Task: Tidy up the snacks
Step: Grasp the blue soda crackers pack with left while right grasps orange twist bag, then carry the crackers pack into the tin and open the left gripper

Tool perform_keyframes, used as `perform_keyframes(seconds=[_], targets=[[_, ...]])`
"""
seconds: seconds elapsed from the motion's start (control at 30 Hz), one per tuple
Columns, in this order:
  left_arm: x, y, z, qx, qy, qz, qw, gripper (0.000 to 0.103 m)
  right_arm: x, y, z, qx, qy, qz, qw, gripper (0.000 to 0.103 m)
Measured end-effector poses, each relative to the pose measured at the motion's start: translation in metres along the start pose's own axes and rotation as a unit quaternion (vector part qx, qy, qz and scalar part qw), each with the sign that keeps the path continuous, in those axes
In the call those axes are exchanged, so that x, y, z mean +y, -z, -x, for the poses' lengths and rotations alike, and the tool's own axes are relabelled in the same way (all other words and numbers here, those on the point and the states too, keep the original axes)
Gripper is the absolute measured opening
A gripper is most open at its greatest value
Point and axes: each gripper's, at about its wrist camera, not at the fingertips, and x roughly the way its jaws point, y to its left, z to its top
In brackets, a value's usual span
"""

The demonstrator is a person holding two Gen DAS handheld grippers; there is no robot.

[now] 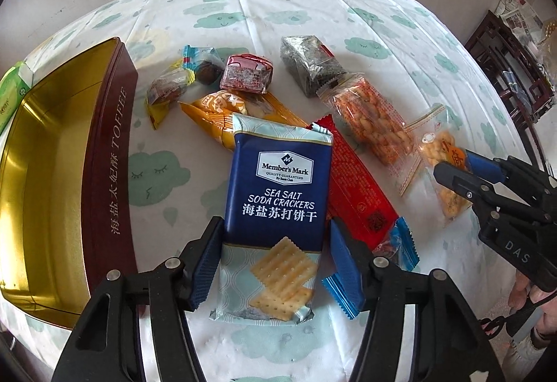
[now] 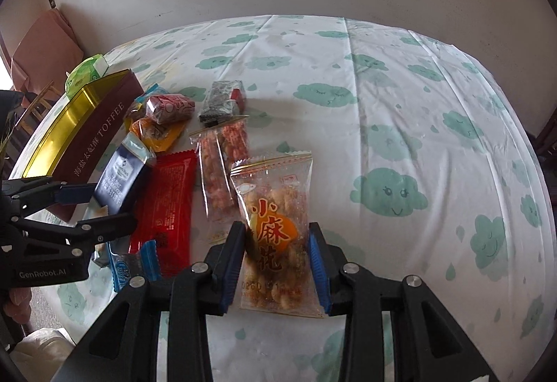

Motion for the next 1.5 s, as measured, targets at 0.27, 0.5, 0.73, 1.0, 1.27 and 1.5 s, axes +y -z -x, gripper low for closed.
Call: perform_keyframes(seconds=[0.27,0.5,0.73,1.0,1.27,1.5], targets=[[0.004,0.0,0.002,0.001,0.005,0.008,1.0,0.047,-0.01,0.007,0.0,0.009,0.002,-0.014,1.0,0.036],[0.011,0.004,0.004,0.004,0.0,0.018,0.9998,0.047,-0.01,0.007,-0.002,0.015,0.0,-0.02,1.0,0.038],[0.004,0.008,-0.003,0.016,-0.019,0.001,0.9997,0.05,-0.01,0.006,-0.004,0.024,-0.007,-0.019,0.999,0.039],[0.009,0.007,0.001,0.019,-0.009,0.012,0.9997,0.046,-0.011,0.005,-0.01,0.032,-0.007,-0.024,0.999,0.039],[0.01,0.003,0.028,0.002,0.012,0.009,0.9999,0.046,-0.01,0.005,-0.01,0.034,-0.004,-0.027,0.999,0.039],[0.042,-0.014,0.074,-0.053,-0.011,0.024,0.9983,0.046,-0.009,0.003,-0.011,0.041,0.002,-0.024,0.999,0.039]])
